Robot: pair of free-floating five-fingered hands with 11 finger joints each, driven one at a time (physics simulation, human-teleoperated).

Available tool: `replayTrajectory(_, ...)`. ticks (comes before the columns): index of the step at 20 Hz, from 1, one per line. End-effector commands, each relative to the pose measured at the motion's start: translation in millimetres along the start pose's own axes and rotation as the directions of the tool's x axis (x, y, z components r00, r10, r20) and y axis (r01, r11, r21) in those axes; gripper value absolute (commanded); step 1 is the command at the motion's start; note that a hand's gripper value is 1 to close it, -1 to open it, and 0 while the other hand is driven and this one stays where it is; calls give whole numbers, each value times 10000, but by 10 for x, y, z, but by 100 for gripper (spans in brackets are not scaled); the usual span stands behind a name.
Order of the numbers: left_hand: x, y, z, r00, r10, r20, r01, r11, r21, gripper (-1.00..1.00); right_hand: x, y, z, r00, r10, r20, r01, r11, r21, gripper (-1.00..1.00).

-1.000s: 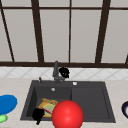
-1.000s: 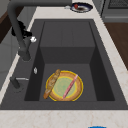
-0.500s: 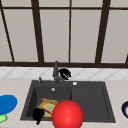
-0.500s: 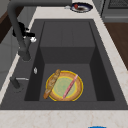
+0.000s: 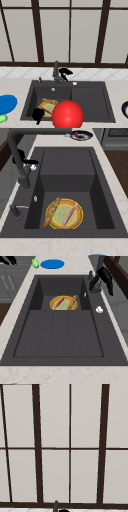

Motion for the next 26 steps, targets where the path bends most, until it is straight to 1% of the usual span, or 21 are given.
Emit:
replayTrajectory(1, 0, 0, 0, 10000, 0, 0, 0, 10000, 0, 0, -219, -68, 29, 9968, -416, 687, 430, 9989, -201, -100)
replayTrajectory(3, 0, 0, 0, 10000, 0, 0, 0, 10000, 0, 0, -317, -61, 21, 9921, -670, 1060, 670, 9977, 40, -100)
replayTrajectory(5, 0, 0, 0, 10000, 0, 0, 0, 10000, 0, 0, -308, -39, -16, 9907, -552, 1240, 540, 9985, 131, -100)
replayTrajectory(7, 0, 0, 0, 10000, 0, 0, 0, 10000, 0, 0, -299, 16, -56, 9886, -582, 1391, 562, 9982, 186, -100)
replayTrajectory(9, 0, 0, 0, 10000, 0, 0, 0, 10000, 0, 0, -366, -15, -23, 9850, -671, 1592, 625, 9975, 336, -100)
replayTrajectory(11, 0, 0, 0, 10000, 0, 0, 0, 10000, 0, 0, -452, -105, 87, 9844, -781, 1575, 715, 9963, 473, -100)
replayTrajectory(15, 0, 0, 0, 10000, 0, 0, 0, 10000, 0, 0, -486, -169, 237, 9782, -923, 1859, 793, 9939, 763, -100)
replayTrajectory(18, 0, 0, 0, 10000, 0, 0, 0, 10000, 0, 0, -555, -201, 334, 9675, -1177, 2236, 953, 9896, 1081, -100)
replayTrajectory(21, 0, 0, 0, 10000, 0, 0, 0, 10000, 0, 0, -603, -188, 381, 9506, -1596, 2661, 1214, 9805, 1542, -100)
replayTrajectory(22, 0, 0, 0, 10000, 0, 0, 0, 10000, 0, 0, -561, -124, 384, 9467, -1671, 2753, 1252, 9786, 1634, -100)
replayTrajectory(23, 0, 0, 0, 10000, 0, 0, 0, 10000, 0, 0, -504, -70, 422, 9467, -1576, 2809, 1165, 9806, 1574, -100)
replayTrajectory(24, 0, 0, 0, 10000, 0, 0, 0, 10000, 0, 0, -507, -40, 440, 9517, -1574, 2635, 1199, 9809, 1529, -100)
replayTrajectory(25, 0, 0, 0, 10000, 0, 0, 0, 10000, 0, 0, -528, 11, 488, 9522, -1852, 2431, 1564, 9787, 1329, -100)
replayTrajectory(26, 0, 0, 0, 10000, 0, 0, 0, 10000, 0, 0, -522, -12, 477, 9526, -1632, 2566, 1346, 9829, 1257, -100)
